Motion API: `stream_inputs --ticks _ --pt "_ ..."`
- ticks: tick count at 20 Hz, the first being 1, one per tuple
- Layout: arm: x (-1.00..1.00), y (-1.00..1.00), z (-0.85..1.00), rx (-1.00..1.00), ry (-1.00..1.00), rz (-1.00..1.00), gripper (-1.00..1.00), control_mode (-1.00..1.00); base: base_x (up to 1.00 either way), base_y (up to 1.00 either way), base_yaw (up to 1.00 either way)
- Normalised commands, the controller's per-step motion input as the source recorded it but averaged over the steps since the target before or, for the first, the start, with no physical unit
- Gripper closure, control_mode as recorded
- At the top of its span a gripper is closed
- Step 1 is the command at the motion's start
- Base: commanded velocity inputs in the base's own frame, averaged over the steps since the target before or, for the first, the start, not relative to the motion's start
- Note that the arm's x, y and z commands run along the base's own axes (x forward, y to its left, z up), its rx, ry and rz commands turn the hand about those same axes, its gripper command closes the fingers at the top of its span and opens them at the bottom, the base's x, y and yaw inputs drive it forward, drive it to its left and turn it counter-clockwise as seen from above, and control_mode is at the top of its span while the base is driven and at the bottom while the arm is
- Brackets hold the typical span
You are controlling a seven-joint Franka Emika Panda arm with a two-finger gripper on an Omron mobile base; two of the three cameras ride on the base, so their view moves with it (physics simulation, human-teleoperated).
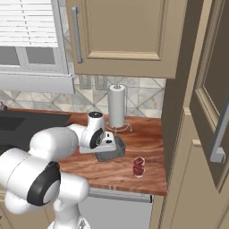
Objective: Retrieve the tupperware from the cabinet, then place the raw meat into the tupperware to avoid contamination.
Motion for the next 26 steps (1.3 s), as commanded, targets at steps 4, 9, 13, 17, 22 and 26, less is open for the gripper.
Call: stream_inputs --ticks 4,9,13,17,22,26 --pt "0.0 -0.01 -0.11 0.0 0.01 -0.06 1.0 -1.0 0.0 0.0 0.0" --pt "0.0 0.01 -0.08 0.0 0.02 -0.06 -1.0 -1.0 0.0 0.0 0.0" --pt "0.0 0.03 -0.02 0.0 0.0 -0.05 -1.0 -1.0 0.0 0.0 0.0" --pt "0.0 0.01 0.02 0.0 0.0 0.0 -1.0 -1.0 0.0 0.0 0.0" --pt "0.0 0.0 0.15 -0.02 0.0 0.0 -1.0 -1.0 0.0 0.0 0.0" --pt "0.0 0.05 0.29 -0.08 0.0 0.0 -1.0 -1.0 0.0 0.0 0.0"
